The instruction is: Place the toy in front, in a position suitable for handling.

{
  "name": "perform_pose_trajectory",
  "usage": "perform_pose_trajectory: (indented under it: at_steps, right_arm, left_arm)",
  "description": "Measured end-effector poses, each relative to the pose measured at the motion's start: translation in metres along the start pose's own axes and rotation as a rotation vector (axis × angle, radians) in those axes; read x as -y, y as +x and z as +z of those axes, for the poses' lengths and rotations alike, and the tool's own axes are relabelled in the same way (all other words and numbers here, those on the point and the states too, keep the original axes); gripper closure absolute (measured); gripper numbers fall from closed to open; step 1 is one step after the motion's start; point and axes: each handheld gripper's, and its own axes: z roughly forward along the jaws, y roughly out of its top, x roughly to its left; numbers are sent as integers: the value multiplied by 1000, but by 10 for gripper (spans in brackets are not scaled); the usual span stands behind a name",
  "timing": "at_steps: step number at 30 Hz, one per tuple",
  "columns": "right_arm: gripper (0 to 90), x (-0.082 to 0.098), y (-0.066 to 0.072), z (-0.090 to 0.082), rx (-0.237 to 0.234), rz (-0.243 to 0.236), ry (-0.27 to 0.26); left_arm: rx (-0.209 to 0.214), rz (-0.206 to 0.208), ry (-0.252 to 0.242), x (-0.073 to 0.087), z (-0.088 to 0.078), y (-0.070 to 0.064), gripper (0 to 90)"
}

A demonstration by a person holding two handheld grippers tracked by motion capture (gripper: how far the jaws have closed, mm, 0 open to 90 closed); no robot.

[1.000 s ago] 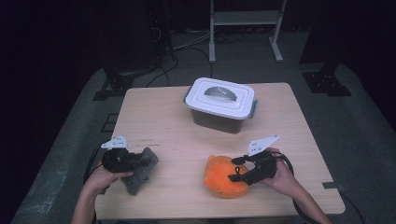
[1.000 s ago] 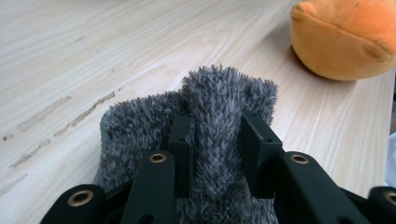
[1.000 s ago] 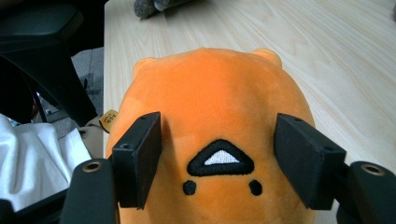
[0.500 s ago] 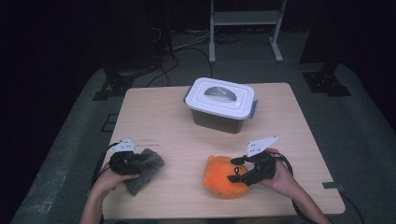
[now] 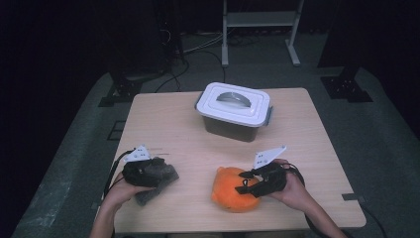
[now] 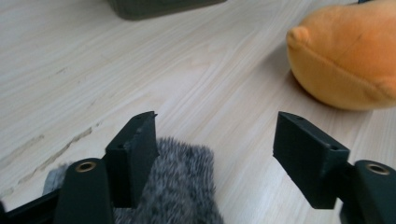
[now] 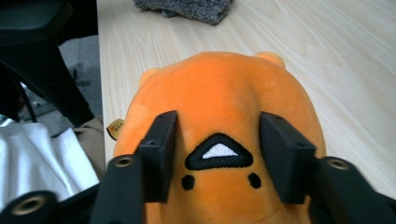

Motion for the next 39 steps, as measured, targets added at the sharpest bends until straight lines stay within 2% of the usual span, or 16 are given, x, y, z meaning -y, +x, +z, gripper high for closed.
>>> perform_pose_trajectory:
  at_steps: [3,5,11,16,19,21,24,28,33,39]
  right_arm:
    - [594,-5,4,1,6,-3,0]
    - [620,-10,4,-1,2,-1,-2]
    - [650,-19,-2,1,1,31,-47]
    - [656,-30,1,7,35,0,-83]
    - [647,-35,1,13,36,-11,-92]
    - [627,-34,2,21,66,-37,-63]
    - [546,-31,1,24,50,-41,-75]
    - [446,-33,-1,16,20,-56,-90]
    - [360,-34,-10,3,-35,-39,-142]
    - [299,-38,-25,-11,-26,-28,-145]
  left_arm:
    - [-10,12,-6,-2,3,-4,267]
    - [-11,9,-12,-2,4,-4,259]
    - [-9,-2,-28,0,1,-4,251]
    - [-11,-15,-43,2,-3,-4,248]
    - [-11,-19,-39,3,-3,-5,240]
    - [-11,-18,-36,4,-3,-6,232]
    - [-14,-25,-44,6,-3,-7,216]
    - [-27,-32,-51,7,-6,-7,198]
    - [-43,-42,-54,11,-10,-7,192]
    - [-51,-38,-65,13,-11,-9,182]
